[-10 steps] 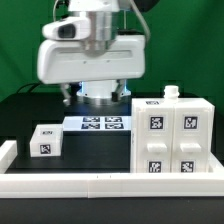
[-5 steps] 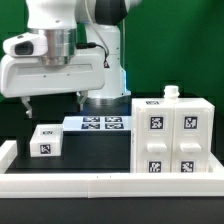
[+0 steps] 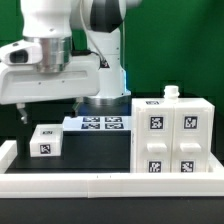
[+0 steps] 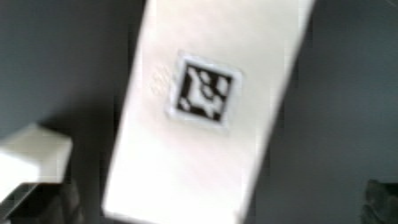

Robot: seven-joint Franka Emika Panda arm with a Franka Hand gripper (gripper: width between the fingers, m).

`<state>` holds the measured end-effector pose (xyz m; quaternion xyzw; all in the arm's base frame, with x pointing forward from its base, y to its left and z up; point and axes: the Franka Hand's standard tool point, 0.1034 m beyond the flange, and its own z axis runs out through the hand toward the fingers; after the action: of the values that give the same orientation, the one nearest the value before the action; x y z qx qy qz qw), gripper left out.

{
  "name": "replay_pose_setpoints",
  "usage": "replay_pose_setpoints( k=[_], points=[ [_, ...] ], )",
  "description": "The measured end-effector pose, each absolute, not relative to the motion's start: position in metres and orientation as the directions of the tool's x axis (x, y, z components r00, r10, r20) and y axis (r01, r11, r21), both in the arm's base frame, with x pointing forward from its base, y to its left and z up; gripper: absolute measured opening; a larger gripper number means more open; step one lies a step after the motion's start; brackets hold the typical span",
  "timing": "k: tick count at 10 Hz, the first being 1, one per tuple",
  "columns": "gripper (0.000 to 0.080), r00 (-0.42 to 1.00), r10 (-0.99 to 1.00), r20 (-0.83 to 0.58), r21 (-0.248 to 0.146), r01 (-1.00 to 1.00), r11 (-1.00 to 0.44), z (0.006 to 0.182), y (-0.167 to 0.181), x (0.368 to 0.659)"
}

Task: Assemble cabinet

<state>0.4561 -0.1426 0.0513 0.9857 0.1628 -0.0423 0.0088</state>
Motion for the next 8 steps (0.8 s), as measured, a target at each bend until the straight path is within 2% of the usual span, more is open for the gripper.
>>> replay_pose_setpoints(
  k=[6,8],
  points=[
    [0.0797,0.947,0.299,-0.117,-0.008,0.300,-0.954,0.028,-0.144,0.439],
    [0.0797,0.945,0.307,-0.114,-0.001,0.309,-0.951,0.019,-0.145,0.437]
  ],
)
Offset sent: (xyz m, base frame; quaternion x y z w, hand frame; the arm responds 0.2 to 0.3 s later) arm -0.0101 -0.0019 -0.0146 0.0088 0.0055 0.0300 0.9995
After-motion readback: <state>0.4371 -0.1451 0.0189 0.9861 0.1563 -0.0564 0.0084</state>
